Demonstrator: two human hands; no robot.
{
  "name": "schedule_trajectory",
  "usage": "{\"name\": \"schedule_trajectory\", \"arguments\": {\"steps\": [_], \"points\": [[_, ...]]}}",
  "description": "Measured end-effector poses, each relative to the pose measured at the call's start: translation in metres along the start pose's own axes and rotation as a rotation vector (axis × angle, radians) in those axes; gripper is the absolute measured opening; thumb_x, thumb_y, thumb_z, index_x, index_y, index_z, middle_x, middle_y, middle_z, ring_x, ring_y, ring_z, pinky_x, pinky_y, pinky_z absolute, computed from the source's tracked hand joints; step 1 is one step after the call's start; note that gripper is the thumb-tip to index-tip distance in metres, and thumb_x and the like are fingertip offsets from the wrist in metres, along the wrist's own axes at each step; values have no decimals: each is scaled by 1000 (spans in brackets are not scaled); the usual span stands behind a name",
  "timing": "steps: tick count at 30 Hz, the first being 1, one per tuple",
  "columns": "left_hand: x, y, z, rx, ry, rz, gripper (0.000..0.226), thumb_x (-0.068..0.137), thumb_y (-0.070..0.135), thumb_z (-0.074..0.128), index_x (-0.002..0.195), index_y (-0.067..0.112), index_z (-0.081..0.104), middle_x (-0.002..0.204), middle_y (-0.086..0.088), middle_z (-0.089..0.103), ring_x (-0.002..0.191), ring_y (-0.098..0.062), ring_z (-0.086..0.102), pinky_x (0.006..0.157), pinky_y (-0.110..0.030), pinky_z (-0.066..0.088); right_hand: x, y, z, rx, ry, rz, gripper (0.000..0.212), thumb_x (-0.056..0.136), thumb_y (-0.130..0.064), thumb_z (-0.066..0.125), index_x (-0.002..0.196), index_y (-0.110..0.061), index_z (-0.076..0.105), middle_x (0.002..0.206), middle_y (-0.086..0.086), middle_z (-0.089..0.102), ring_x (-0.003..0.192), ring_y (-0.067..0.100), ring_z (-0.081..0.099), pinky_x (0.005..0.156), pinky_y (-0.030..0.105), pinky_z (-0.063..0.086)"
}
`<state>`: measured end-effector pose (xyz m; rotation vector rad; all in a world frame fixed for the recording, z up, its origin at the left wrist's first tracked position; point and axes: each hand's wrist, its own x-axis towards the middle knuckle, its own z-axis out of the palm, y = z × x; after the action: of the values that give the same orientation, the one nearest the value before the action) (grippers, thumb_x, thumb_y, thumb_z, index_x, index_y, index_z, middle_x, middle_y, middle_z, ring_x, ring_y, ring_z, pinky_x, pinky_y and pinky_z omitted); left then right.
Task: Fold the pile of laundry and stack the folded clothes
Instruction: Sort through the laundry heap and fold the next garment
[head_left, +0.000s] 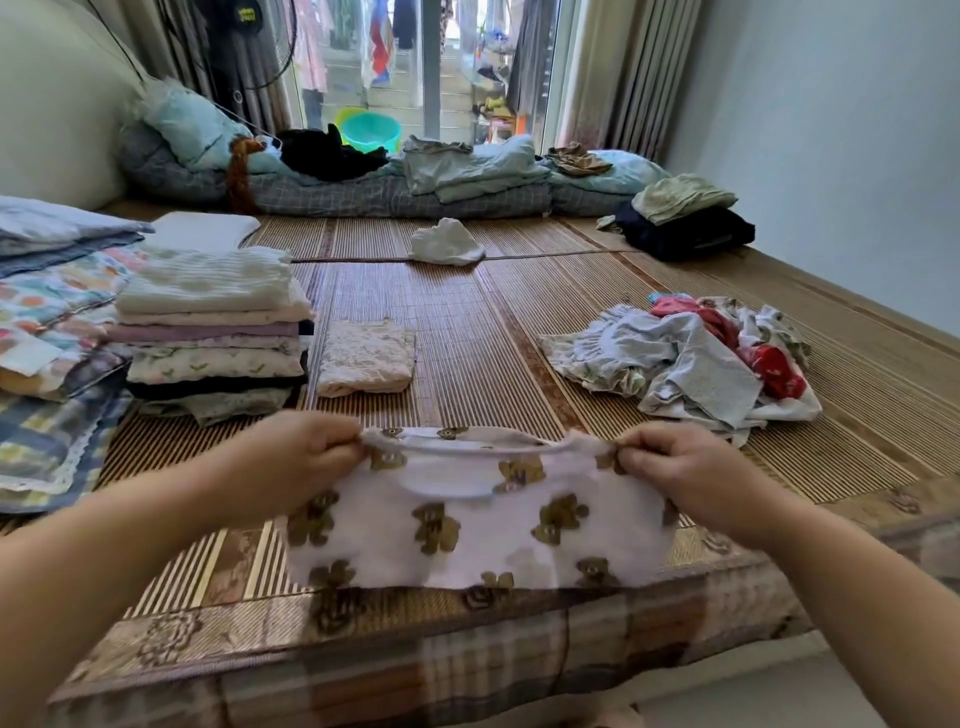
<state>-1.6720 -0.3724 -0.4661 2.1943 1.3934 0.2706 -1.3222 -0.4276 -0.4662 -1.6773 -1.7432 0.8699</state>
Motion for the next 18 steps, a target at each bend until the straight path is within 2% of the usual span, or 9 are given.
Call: {"name": "schedule_trajectory", "arguments": {"steps": [3, 6, 9, 11, 13, 14, 15, 16, 18], "points": [[64, 3, -11, 217, 96, 2, 27, 99, 30, 45, 77, 18, 54, 69, 2, 53, 58, -11, 46, 48, -17, 32, 57, 3, -3, -54, 77, 41, 18, 95, -15, 54, 95, -15, 71, 93, 9, 69, 88, 26, 65, 81, 45, 53], [120, -3, -7, 305, 161, -35, 24, 101, 29, 41, 86, 16, 55, 81, -1, 56, 74, -17, 48, 58, -24, 34, 110, 17, 1, -134, 136, 85, 24, 95, -19, 53, 115, -18, 67, 111, 9, 68, 99, 25, 63, 84, 40, 53], [146, -21, 16, 151, 190, -158, 26, 99, 33, 46, 118, 21, 59, 113, 2, 62, 93, -18, 59, 77, -29, 46, 134, 36, 13, -270, 215, 157, 41, 95, -25, 56, 135, -18, 53, 133, 10, 59, 119, 28, 55, 99, 38, 44], [141, -33, 35, 141, 154, -151, 40, 96, 33, 54, 135, 26, 50, 133, -1, 56, 105, -18, 62, 85, -30, 52, 126, 49, 22, -360, 212, 125, 40, 94, -26, 58, 134, -19, 54, 132, 5, 60, 117, 23, 58, 95, 32, 44], [119, -40, 49, 184, 74, -31, 51, 90, 44, 58, 138, 33, 45, 146, 8, 45, 124, -10, 50, 101, -28, 42, 102, 59, 30, -365, 135, 12, 31, 92, -26, 62, 123, -25, 64, 119, -7, 66, 99, 7, 63, 78, 16, 47], [104, -43, 53, 182, 3, 34, 58, 84, 55, 57, 138, 39, 44, 148, 17, 38, 131, -4, 41, 107, -27, 35, 87, 64, 33, -352, 64, -52, 27, 90, -29, 65, 117, -31, 66, 113, -16, 66, 92, -4, 61, 71, 5, 43], [89, -45, 55, 181, -86, 85, 68, 75, 67, 51, 139, 45, 40, 148, 25, 30, 135, 3, 29, 111, -25, 26, 72, 68, 36, -357, -21, -110, 26, 87, -35, 67, 113, -41, 64, 112, -26, 62, 94, -13, 57, 73, 1, 40], [74, -47, 56, 208, -193, 121, 78, 67, 75, 46, 140, 50, 34, 149, 32, 19, 137, 8, 16, 113, -23, 17, 59, 72, 39, -392, -109, -153, 31, 82, -48, 67, 112, -51, 58, 115, -38, 52, 103, -20, 49, 83, 0, 36], [56, -59, 59, 341, -335, 154, 92, 59, 85, 39, 143, 57, 18, 147, 39, -4, 137, 13, -6, 114, -23, 5, 44, 85, 42, -485, -246, -188, 54, 67, -78, 54, 118, -60, 48, 125, -50, 27, 125, -26, 21, 106, 10, 19]]}}
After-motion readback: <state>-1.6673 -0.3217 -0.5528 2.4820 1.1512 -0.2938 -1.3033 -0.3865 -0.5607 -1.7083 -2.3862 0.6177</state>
